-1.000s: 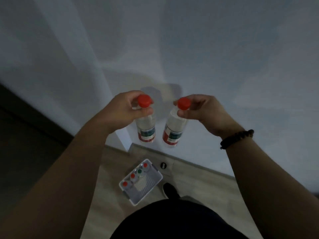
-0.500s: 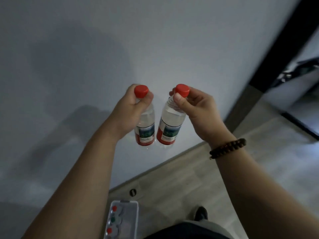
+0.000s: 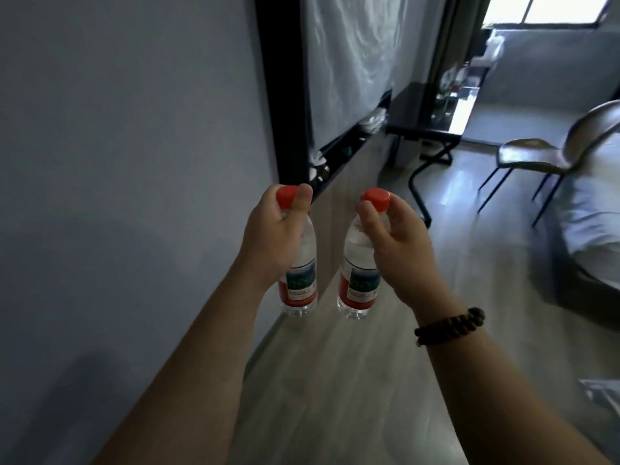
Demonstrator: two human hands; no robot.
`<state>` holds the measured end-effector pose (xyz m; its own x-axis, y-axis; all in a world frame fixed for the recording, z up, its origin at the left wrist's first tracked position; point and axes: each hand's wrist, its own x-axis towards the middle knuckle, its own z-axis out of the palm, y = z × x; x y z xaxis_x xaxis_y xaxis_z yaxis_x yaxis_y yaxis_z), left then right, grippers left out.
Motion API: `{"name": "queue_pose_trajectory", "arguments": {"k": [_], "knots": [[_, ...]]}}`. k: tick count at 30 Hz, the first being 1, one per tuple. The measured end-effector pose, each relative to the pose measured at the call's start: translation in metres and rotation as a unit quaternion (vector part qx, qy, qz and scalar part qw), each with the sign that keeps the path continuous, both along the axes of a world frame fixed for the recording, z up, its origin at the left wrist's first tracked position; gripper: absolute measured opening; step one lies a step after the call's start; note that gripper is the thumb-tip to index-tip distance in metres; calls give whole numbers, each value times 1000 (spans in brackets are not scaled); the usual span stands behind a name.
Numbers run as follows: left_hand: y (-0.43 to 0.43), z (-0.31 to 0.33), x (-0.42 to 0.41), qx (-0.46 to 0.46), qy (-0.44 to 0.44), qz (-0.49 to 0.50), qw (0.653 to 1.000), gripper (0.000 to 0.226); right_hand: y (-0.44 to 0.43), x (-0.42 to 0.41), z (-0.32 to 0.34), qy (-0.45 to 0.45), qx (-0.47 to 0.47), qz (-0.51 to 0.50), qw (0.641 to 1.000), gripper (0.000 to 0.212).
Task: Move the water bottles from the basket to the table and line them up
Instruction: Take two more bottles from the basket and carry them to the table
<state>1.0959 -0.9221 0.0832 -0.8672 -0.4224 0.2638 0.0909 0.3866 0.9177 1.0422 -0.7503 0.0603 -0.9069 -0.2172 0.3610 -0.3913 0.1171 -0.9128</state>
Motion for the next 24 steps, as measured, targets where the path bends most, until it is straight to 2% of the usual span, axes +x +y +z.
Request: {"name": "queue_pose_trajectory", "arguments": {"k": [3, 14, 19, 24], "knots": [[55, 1, -67, 10, -1, -27, 1000, 67, 55, -54, 6, -3, 20, -21, 1000, 11], [211, 6, -281, -12, -14, -129, 991, 49, 203, -240, 17, -2, 51, -129, 990, 21], [258, -8, -395, -15, -23, -164, 986, 55, 251, -334, 6, -14, 64, -182, 981, 14], [301, -12, -524, -24, -21, -208, 978, 63, 294, -449, 2, -25, 74, -216, 973, 20]]}}
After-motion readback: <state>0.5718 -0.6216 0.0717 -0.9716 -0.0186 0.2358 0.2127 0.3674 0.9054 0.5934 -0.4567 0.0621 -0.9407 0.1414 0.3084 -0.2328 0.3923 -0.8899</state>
